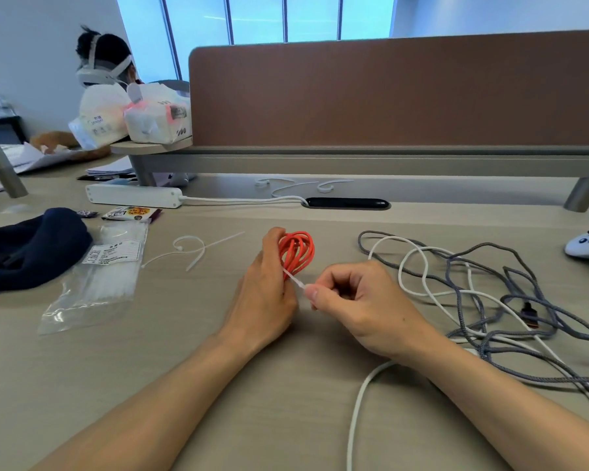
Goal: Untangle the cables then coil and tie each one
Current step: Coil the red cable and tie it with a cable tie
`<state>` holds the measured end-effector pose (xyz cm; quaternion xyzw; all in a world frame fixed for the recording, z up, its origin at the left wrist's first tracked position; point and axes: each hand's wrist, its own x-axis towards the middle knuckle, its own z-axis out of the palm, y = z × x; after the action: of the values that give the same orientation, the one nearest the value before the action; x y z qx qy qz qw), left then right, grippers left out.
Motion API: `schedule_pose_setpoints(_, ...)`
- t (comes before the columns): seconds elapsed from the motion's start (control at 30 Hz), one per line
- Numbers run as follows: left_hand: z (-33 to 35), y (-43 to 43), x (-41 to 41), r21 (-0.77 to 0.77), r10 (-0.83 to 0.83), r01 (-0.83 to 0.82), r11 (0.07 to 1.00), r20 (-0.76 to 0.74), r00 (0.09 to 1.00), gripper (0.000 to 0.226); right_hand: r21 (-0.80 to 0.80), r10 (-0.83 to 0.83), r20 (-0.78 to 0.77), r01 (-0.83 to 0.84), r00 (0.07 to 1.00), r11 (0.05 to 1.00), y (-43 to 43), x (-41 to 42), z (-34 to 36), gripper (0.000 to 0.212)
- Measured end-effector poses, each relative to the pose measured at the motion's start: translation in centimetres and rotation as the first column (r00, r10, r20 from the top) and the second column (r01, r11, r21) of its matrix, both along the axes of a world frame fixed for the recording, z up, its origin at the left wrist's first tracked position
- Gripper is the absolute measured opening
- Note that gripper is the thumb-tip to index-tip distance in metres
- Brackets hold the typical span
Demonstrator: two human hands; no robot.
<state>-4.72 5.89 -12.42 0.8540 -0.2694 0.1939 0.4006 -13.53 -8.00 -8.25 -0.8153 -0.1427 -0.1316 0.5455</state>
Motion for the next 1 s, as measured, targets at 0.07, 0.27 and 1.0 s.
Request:
schedule_pose_setpoints(0.07,0.4,1.0,1.4,-0.061,0.104,-0.106,0.992,-0.037,0.994,0.061,0.042,0.081,-0.012,-0.081,0.997,0.996,0.3,-0.6,0.7,0.029)
schedule_pose_setpoints(0.27,1.7,2.7,1.2,-0.043,0.127,-0.125,0.991,0.066,0.99,0.056,0.095,-0.084,-0.009,0.085,0.996,0.992,-0.3,-0.1,0.9,0.033)
schedule_pose_setpoints(1.0,1.6,0.3,-1.0,-0.196,-0.086,0.06,0.979,-0.127,0.988,0.063,0.131,0.035,0.047,-0.041,0.998,0.99,0.4,-0.1,0.3,0.029)
